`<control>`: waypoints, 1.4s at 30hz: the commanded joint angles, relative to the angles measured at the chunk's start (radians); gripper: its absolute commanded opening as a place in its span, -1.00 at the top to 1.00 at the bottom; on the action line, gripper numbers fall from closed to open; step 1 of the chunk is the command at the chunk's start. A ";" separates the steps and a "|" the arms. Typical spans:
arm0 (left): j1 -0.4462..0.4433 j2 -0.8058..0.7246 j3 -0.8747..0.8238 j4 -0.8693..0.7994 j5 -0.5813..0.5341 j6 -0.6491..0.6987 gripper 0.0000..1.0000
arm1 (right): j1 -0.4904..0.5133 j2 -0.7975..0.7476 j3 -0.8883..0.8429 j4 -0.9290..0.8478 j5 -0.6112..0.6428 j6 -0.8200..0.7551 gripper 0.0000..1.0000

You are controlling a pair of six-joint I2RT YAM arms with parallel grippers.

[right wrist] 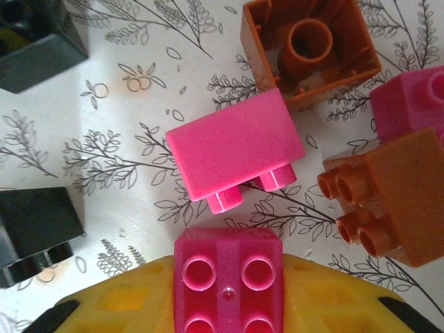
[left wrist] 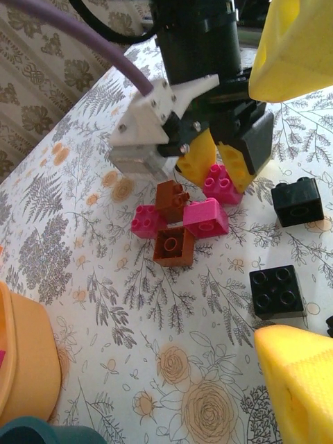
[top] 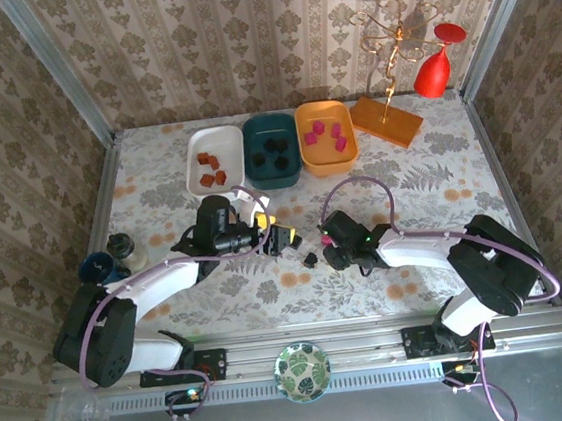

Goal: Sort the legos into containers by color
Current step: Pick up the lego from the center of the table, then place the lego in the container.

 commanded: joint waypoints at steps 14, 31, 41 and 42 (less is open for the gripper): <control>0.014 -0.049 -0.075 0.114 -0.125 -0.080 -0.71 | -0.297 -0.152 0.238 0.106 -0.207 0.073 0.38; -0.004 -0.014 -0.147 0.309 -0.320 0.055 -0.70 | -0.398 0.633 0.981 -0.023 -0.010 0.079 0.36; -0.091 0.087 -0.154 0.520 -0.425 0.139 -0.70 | -0.428 0.738 1.143 -0.119 -0.020 0.057 -0.01; -0.106 0.092 -0.153 0.533 -0.455 0.143 -0.70 | -0.427 0.723 1.138 -0.122 -0.029 0.048 -0.08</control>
